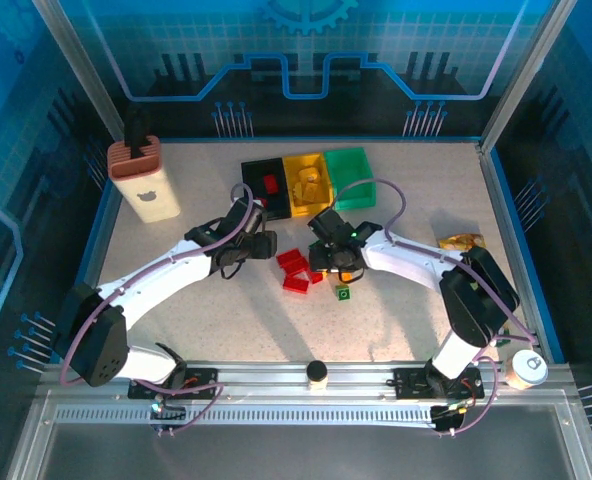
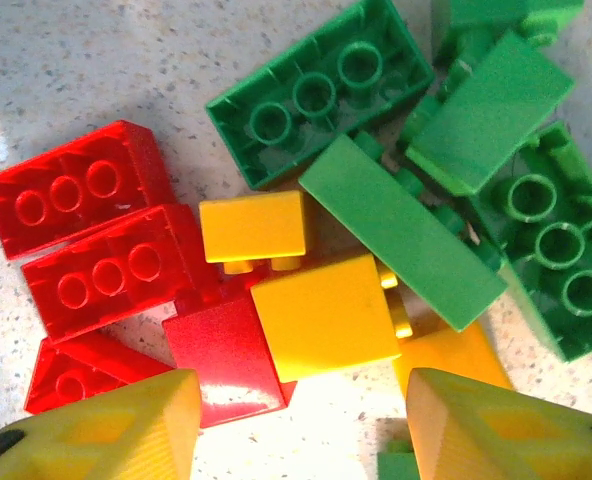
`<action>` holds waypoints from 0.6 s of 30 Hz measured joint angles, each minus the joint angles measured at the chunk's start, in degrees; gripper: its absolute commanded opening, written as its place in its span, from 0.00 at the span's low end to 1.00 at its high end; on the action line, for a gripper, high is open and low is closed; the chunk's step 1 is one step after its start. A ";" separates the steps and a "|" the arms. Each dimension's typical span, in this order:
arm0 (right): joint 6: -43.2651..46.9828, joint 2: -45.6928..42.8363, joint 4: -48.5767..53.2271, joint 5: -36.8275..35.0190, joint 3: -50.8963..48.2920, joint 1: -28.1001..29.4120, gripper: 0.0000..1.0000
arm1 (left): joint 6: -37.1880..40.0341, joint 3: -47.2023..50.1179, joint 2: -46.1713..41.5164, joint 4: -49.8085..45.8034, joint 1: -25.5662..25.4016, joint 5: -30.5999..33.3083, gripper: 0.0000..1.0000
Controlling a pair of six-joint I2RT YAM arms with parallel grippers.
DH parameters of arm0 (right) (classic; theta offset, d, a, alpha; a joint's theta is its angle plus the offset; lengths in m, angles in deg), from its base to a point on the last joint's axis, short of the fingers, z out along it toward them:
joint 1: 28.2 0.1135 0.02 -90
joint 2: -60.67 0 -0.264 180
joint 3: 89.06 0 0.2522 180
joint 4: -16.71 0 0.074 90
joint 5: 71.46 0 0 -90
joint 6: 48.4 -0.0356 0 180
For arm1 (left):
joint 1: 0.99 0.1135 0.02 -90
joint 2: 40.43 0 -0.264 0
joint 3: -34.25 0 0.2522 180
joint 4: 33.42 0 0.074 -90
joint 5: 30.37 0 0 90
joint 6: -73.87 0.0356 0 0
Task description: Sort the legos into containers by color
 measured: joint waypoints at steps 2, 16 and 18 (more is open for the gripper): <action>-3.56 0.76 0.20 -0.96 0.00 0.79 0.52 | -0.07 0.00 -0.04 0.24 0.00 0.00 0.62; -24.24 2.47 2.01 -6.32 0.72 3.23 0.52 | -1.27 1.88 -1.11 0.74 0.00 0.02 0.61; -25.31 2.75 1.73 -6.88 0.85 3.13 0.53 | -1.27 1.95 -1.22 0.94 0.00 0.02 0.61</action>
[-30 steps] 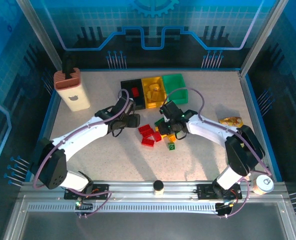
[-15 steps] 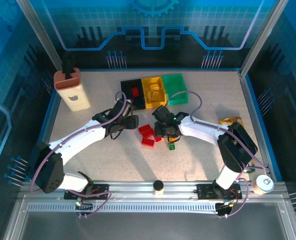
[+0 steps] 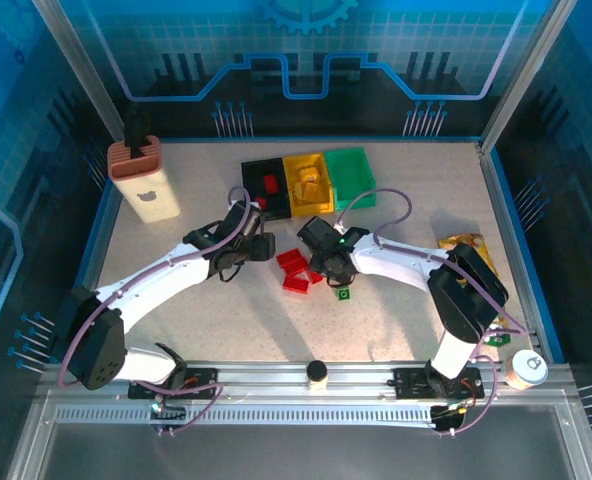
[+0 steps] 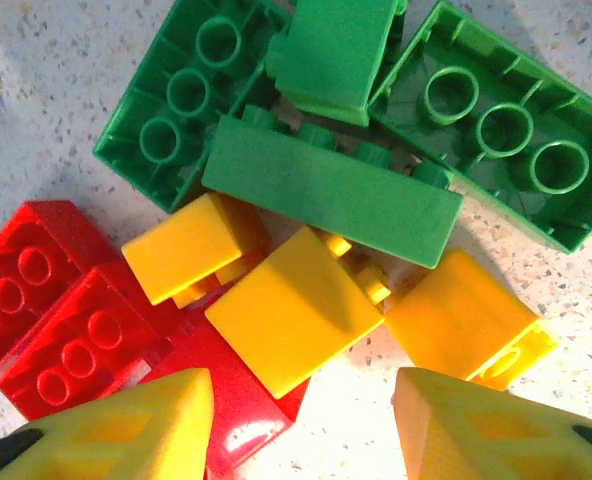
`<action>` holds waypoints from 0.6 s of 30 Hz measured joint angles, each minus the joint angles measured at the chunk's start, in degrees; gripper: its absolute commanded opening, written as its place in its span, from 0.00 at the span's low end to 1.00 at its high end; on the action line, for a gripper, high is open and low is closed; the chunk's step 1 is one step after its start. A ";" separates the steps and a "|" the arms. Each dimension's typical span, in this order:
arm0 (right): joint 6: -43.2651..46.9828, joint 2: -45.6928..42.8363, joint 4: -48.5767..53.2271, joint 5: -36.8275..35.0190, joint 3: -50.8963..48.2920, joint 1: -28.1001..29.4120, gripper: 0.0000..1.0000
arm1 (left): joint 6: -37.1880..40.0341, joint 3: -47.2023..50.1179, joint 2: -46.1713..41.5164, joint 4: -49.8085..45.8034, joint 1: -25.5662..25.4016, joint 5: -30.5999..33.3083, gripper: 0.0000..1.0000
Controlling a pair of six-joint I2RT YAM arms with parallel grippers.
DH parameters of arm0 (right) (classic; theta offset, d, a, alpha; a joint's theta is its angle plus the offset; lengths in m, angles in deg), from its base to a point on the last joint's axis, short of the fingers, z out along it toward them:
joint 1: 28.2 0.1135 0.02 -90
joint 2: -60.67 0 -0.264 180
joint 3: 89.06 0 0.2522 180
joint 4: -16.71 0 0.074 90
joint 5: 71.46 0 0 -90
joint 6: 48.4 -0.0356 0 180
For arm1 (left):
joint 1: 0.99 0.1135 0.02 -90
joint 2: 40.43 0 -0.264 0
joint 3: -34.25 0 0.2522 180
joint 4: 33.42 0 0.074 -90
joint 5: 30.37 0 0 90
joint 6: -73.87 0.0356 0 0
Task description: Sort the legos into containers by color
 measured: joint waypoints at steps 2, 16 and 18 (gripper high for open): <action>-0.74 0.55 -0.24 -0.07 0.26 -0.44 0.54 | 0.00 0.20 -0.02 0.44 0.00 0.00 0.61; -3.10 4.79 -3.72 2.23 1.77 -2.86 0.51 | 0.00 1.53 -0.31 0.74 0.00 0.04 0.60; -3.80 4.81 -3.82 2.29 1.77 -2.69 0.49 | 0.00 1.55 -0.31 0.81 0.00 0.09 0.60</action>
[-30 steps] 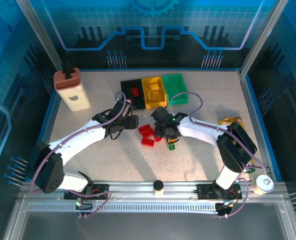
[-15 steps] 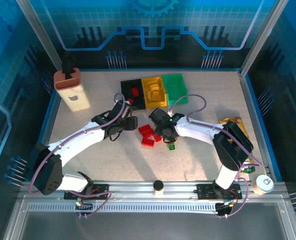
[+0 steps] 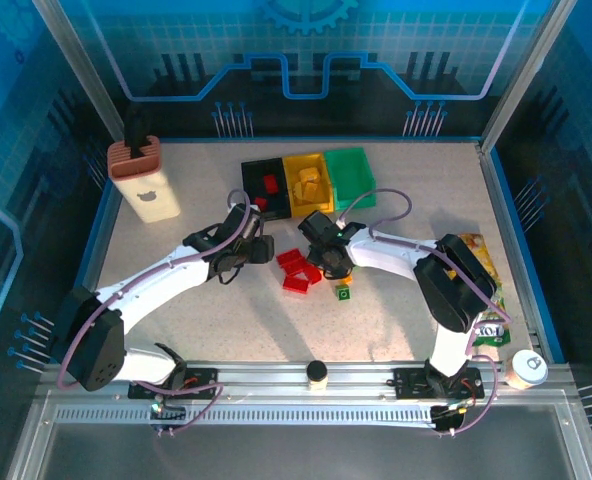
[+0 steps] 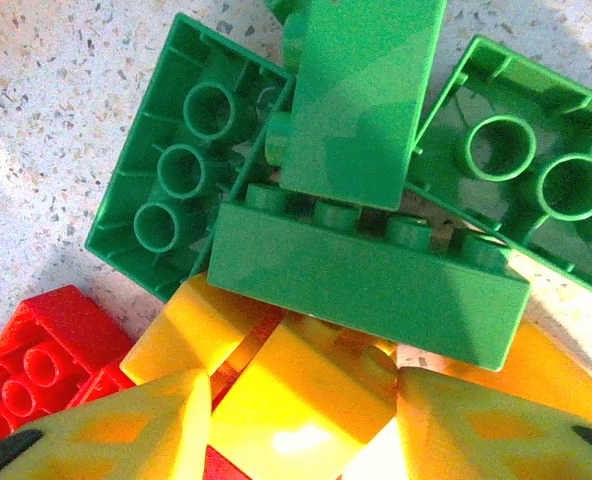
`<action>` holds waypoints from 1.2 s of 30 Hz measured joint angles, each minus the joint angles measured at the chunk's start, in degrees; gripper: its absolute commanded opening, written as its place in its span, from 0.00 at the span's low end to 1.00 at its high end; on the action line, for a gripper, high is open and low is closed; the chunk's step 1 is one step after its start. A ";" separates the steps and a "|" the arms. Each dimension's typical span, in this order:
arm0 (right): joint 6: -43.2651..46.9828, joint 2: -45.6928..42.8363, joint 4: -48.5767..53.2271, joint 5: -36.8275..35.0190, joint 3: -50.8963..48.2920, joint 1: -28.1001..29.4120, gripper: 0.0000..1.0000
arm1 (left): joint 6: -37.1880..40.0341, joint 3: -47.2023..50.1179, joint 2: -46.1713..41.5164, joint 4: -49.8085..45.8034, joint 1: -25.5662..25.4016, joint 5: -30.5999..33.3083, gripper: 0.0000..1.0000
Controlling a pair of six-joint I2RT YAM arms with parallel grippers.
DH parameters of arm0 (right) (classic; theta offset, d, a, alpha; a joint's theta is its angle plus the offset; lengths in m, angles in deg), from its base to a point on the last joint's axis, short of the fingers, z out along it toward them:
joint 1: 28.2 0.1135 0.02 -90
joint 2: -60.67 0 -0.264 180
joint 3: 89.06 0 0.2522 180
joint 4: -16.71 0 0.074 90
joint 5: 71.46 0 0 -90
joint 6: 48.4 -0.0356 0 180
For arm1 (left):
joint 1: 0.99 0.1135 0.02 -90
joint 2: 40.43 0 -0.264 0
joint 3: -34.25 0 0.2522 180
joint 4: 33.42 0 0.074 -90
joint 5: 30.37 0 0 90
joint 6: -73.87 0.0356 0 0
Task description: Sort the legos into containers by color
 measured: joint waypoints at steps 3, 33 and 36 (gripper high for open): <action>-1.40 0.00 0.07 -0.70 -0.20 0.72 0.49 | -0.02 0.20 0.00 0.44 0.00 0.17 0.60; -3.43 1.09 5.03 -2.36 0.70 1.81 0.50 | -0.02 0.79 -0.33 1.36 0.00 0.37 0.58; -3.23 1.20 5.01 -2.08 0.70 1.84 0.53 | -0.02 1.07 -0.33 1.40 0.00 0.37 0.58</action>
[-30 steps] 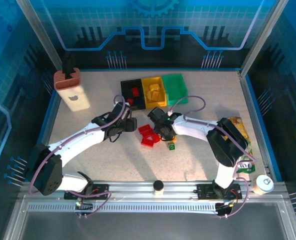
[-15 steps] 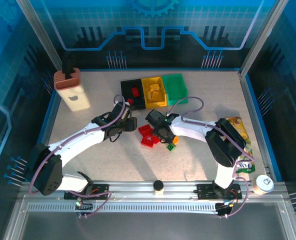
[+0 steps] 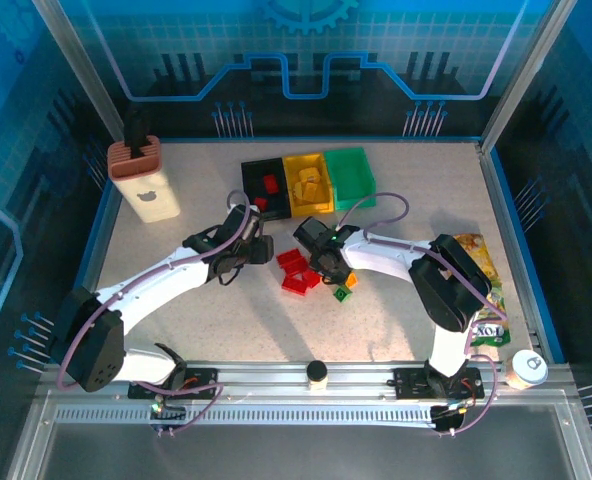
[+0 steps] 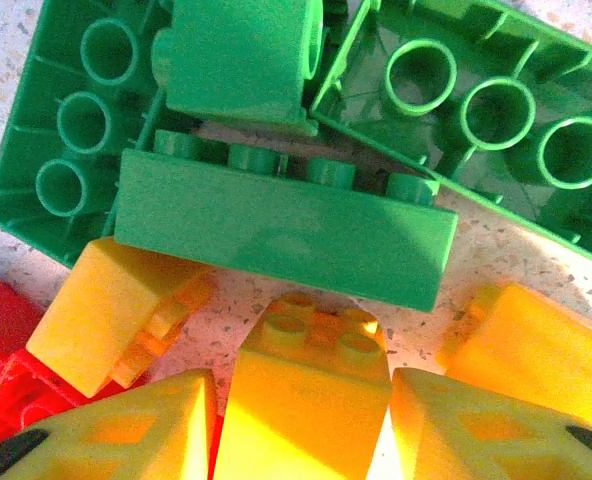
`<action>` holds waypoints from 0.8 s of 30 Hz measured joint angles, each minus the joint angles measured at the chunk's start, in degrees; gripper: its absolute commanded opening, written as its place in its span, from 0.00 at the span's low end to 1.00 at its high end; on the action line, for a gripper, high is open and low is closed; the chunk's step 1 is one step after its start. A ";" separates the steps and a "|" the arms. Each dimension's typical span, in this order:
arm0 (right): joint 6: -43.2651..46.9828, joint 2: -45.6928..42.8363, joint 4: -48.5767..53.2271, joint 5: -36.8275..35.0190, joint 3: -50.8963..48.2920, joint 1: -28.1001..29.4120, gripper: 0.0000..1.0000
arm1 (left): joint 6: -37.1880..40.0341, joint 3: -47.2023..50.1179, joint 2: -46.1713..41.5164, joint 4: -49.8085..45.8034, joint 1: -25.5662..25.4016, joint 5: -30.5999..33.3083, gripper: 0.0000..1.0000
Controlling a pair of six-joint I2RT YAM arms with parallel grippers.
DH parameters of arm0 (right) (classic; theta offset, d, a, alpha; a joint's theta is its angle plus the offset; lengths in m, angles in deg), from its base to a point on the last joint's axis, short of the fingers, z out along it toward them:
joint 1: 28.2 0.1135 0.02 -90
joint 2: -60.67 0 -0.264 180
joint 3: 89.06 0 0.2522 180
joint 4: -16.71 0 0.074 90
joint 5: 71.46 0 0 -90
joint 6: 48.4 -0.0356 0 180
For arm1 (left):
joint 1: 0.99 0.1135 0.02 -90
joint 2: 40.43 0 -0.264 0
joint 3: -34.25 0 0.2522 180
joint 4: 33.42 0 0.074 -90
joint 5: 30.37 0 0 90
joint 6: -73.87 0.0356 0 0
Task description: Sort the legos into containers by color
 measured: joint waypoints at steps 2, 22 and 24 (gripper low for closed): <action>0.35 0.42 -0.09 0.22 0.00 0.00 0.53 | 0.00 0.02 0.00 0.04 0.00 0.00 0.58; 14.62 -4.09 5.99 -6.32 10.12 -1.03 0.32 | 0.22 4.79 -7.89 2.58 0.02 0.79 0.59; 18.86 -4.15 5.31 -5.62 13.70 -2.97 0.32 | 0.20 5.07 -8.61 2.78 0.09 0.79 0.58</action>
